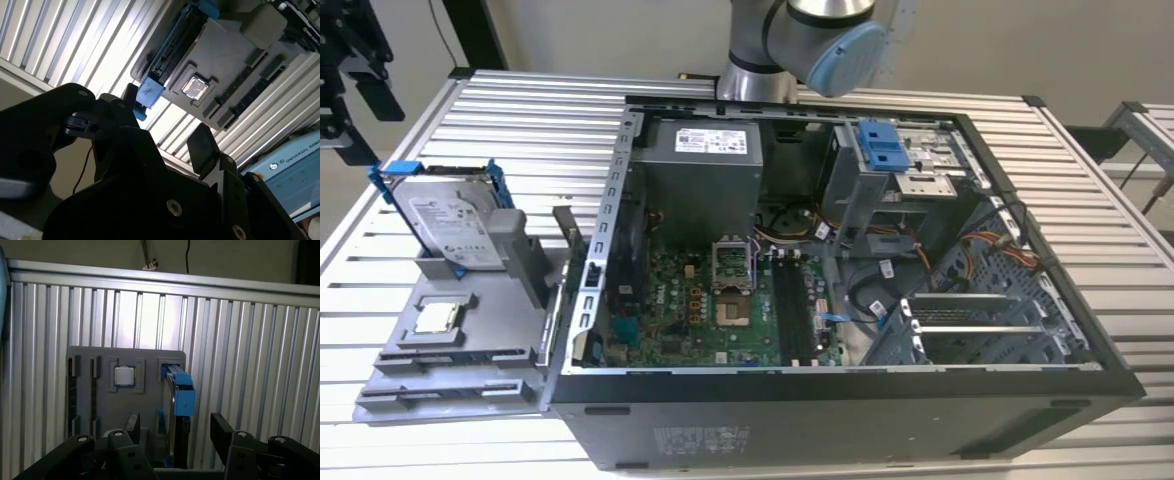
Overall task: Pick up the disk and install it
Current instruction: 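Pick up the disk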
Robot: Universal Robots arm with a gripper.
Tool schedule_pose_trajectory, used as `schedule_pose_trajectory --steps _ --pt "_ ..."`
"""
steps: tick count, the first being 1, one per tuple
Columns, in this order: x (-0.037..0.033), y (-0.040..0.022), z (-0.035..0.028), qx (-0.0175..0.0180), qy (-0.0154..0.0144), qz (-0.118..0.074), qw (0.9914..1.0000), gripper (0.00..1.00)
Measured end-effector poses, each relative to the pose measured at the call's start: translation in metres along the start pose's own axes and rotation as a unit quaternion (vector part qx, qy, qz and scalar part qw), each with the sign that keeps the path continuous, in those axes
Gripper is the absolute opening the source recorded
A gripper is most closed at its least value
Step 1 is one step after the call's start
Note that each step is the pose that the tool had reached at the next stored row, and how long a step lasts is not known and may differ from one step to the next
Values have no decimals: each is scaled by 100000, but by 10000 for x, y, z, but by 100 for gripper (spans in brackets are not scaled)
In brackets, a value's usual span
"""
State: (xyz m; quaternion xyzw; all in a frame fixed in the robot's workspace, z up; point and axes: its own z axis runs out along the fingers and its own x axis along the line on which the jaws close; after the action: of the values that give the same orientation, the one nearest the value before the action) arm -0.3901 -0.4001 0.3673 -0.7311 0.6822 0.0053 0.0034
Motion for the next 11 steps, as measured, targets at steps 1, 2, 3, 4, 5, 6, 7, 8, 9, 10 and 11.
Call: schedule_pose_trajectory --steps 1,2,3,4,5,6,7,8,9,10,11 --pt "0 0 0 1 1 0 100000 100" --pt "0 0 0 2 1 0 100000 100" --pt "-1 0 1 -1 2 -3 100000 100" --pt "-9 0 5 8 2 3 100000 100" --pt "-31 -1 12 12 -2 3 100000 100" --pt "-61 -4 19 8 -4 -1 100000 100" --pt "-89 -5 26 9 -2 3 100000 100" --pt "-116 -8 37 14 -5 4 100000 100" --pt "-136 -9 53 6 -3 7 100000 100" --pt "-148 -9 72 4 -3 4 100000 100" --pt "-153 -8 92 21 -7 3 100000 100"
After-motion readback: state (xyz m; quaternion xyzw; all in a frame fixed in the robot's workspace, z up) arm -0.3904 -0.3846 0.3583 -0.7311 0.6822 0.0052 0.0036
